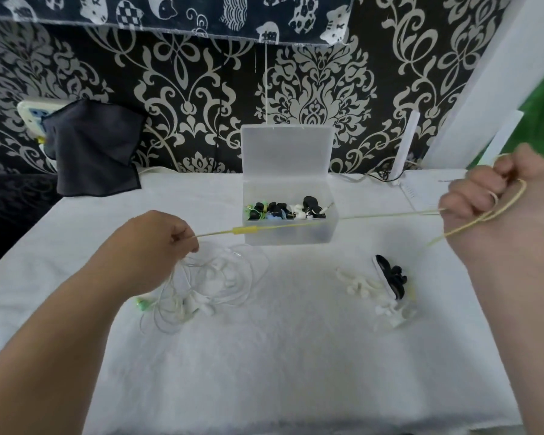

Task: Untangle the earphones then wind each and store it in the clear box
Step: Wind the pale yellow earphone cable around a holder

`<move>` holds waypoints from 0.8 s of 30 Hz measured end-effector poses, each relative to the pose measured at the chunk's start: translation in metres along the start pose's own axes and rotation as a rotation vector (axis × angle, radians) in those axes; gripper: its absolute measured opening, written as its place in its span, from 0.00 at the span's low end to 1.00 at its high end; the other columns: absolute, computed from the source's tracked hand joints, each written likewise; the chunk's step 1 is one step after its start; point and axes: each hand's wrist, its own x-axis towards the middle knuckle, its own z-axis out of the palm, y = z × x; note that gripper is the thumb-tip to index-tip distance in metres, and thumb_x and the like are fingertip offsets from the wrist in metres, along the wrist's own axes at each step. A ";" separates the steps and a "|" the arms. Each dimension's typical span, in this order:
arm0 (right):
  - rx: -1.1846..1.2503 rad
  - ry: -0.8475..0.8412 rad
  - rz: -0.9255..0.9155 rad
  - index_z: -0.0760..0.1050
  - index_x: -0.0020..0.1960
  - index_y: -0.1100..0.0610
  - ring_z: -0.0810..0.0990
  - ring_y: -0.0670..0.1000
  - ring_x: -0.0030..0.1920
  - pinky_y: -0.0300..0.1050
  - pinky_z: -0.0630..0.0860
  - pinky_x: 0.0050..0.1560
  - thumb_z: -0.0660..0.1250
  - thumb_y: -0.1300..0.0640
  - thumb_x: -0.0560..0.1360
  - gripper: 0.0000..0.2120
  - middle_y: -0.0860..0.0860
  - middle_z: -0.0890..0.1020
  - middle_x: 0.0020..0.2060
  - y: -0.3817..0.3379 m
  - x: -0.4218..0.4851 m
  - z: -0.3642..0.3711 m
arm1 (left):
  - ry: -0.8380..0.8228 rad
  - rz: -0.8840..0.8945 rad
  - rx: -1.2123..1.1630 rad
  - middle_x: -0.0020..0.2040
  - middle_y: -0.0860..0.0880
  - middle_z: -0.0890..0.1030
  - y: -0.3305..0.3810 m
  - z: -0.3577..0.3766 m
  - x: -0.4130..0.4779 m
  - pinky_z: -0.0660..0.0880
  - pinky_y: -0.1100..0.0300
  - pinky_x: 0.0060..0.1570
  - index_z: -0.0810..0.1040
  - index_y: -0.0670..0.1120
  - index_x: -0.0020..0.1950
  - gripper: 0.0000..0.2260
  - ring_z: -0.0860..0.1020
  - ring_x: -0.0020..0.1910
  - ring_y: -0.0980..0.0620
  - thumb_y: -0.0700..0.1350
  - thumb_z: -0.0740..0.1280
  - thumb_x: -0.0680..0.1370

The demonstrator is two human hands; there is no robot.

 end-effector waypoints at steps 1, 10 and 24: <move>-0.166 0.042 -0.041 0.63 0.33 0.50 0.55 0.46 0.22 0.37 0.55 0.21 0.64 0.61 0.71 0.13 0.45 0.60 0.24 -0.001 0.001 0.000 | 0.011 0.008 -0.010 0.38 0.53 0.83 0.000 -0.001 0.000 0.71 0.58 0.32 0.83 0.53 0.39 0.11 0.78 0.34 0.52 0.46 0.67 0.80; -1.262 -0.803 0.070 0.79 0.57 0.43 0.69 0.39 0.22 0.29 0.63 0.26 0.74 0.47 0.72 0.14 0.40 0.74 0.22 0.056 -0.045 0.020 | -0.004 0.398 -0.357 0.44 0.60 0.82 0.046 0.011 -0.020 0.77 0.58 0.38 0.86 0.56 0.43 0.06 0.81 0.33 0.53 0.48 0.70 0.77; -0.448 -0.331 0.188 0.62 0.26 0.56 0.73 0.52 0.31 0.44 0.67 0.33 0.58 0.67 0.69 0.14 0.57 0.77 0.33 0.054 -0.025 0.028 | 0.002 0.092 -0.089 0.35 0.57 0.82 0.013 0.019 -0.004 0.74 0.65 0.33 0.83 0.55 0.37 0.16 0.80 0.36 0.61 0.34 0.68 0.75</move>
